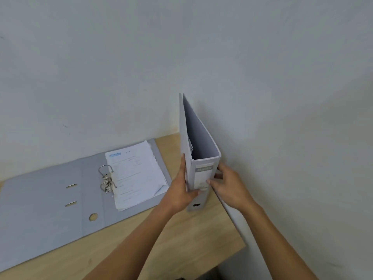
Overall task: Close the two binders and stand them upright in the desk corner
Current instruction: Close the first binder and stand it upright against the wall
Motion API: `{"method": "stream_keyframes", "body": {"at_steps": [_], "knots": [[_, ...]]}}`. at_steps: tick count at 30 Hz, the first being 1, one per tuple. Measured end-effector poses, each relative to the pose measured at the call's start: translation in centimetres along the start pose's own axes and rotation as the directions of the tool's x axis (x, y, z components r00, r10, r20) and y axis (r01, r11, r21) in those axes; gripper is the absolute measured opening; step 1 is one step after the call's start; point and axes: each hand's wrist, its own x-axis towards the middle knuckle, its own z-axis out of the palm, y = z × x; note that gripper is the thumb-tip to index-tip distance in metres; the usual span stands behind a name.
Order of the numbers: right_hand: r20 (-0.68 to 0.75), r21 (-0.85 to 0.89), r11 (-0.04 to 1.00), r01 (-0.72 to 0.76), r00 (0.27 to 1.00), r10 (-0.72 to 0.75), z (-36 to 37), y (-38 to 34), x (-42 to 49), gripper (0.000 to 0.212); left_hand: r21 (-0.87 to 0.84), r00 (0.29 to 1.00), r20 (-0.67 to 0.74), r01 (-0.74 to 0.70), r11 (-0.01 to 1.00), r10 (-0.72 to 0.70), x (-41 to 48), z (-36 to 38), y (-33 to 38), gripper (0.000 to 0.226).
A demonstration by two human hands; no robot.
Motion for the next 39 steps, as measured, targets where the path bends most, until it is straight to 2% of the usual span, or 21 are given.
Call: {"method": "stream_keyframes", "body": {"at_steps": [3,7,9,12,14,20,29,39], "knots": [[-0.038,-0.051,0.999,0.005,0.999,-0.007,-0.6,0.5,1.0,0.046,0.001,1.000,-0.014,0.010,1.000,-0.010,2.0,0.5,0.8,0.126],[-0.227,-0.134,0.991,-0.029,0.974,-0.002,-0.3,0.7,2.7,0.033,0.015,0.999,-0.023,0.022,1.000,-0.022,4.3,0.6,1.5,0.130],[-0.286,-0.054,0.996,-0.067,0.957,0.049,0.2,0.6,3.4,0.033,0.028,0.999,-0.018,0.046,0.999,-0.045,5.4,0.5,1.6,0.129],[-0.330,0.199,0.977,-0.071,0.934,0.135,1.4,0.3,3.9,0.043,0.046,0.997,-0.041,0.074,0.996,-0.072,7.2,0.0,1.5,0.124],[-0.342,0.298,0.952,-0.061,0.925,0.167,2.3,-0.1,4.0,0.044,0.062,0.995,-0.063,0.084,0.995,-0.080,8.3,-0.3,1.5,0.122],[-0.261,0.321,0.945,-0.068,0.953,0.157,2.2,-0.2,5.7,0.042,0.099,0.993,-0.062,0.103,0.990,-0.097,11.3,-0.9,2.3,0.121],[-0.122,0.233,0.966,-0.107,0.983,0.138,1.4,0.2,7.6,0.072,0.103,0.988,-0.054,0.150,0.983,-0.145,13.6,-1.8,2.8,0.115],[-0.113,0.215,0.970,-0.112,0.984,0.138,1.0,-0.1,7.6,0.073,0.087,0.971,-0.136,0.208,0.974,-0.195,13.5,-0.4,1.9,0.102]]}}
